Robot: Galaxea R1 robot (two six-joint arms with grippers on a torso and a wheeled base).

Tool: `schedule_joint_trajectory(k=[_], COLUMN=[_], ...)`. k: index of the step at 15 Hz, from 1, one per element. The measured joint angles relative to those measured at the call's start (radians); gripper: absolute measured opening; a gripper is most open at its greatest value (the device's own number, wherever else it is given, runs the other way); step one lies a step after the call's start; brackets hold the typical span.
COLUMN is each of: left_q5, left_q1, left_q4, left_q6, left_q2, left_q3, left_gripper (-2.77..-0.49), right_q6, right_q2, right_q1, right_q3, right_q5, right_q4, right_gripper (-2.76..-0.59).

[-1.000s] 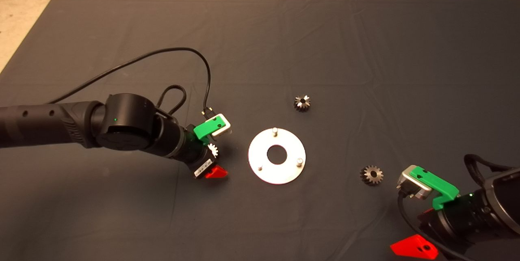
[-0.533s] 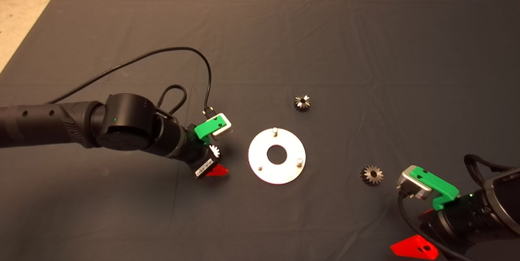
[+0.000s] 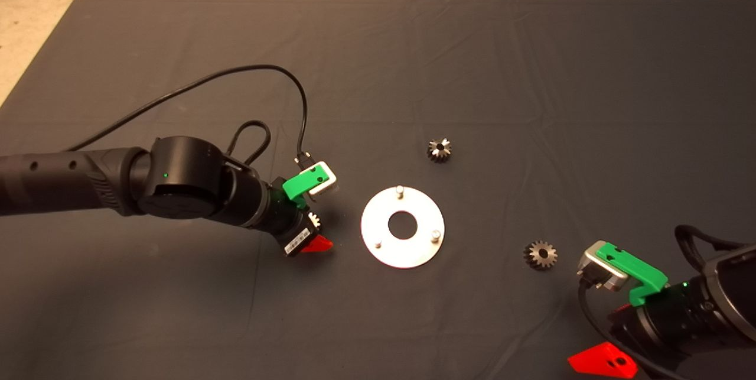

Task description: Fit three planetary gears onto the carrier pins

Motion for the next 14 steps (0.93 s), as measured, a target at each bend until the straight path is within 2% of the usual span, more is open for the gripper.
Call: schedule_joint_trajectory(k=[3, 5, 9, 13, 14], left_q5=[0.0, -0.002, -0.005, -0.009, -0.009], left_q1=[0.0, 0.005, 0.024, 0.025, 0.025], left_q4=[0.0, 0.0, 0.005, 0.007, 0.009], left_q6=[0.016, 0.022, 0.032, 0.05, 0.05], left_q2=[0.0, -0.006, -0.039, -0.05, -0.05], left_q3=[0.0, 0.0, 0.019, 0.026, 0.026], left_gripper=[-1.31, -1.46, -1.51, -1.59, -1.7], right_q6=[0.0, 0.0, 0.0, 0.0, 0.0], right_q2=[0.0, -0.002, -0.002, -0.002, -0.003], right_q1=[0.0, 0.0, 0.001, 0.002, 0.002], right_q3=[0.0, 0.0, 0.0, 0.0, 0.0], right_q5=[0.0, 0.0, 0.0, 0.0, 0.0], right_q4=[0.007, 0.01, 0.015, 0.021, 0.023], right_gripper=[-0.6, -0.61, -0.6, -0.61, -0.61])
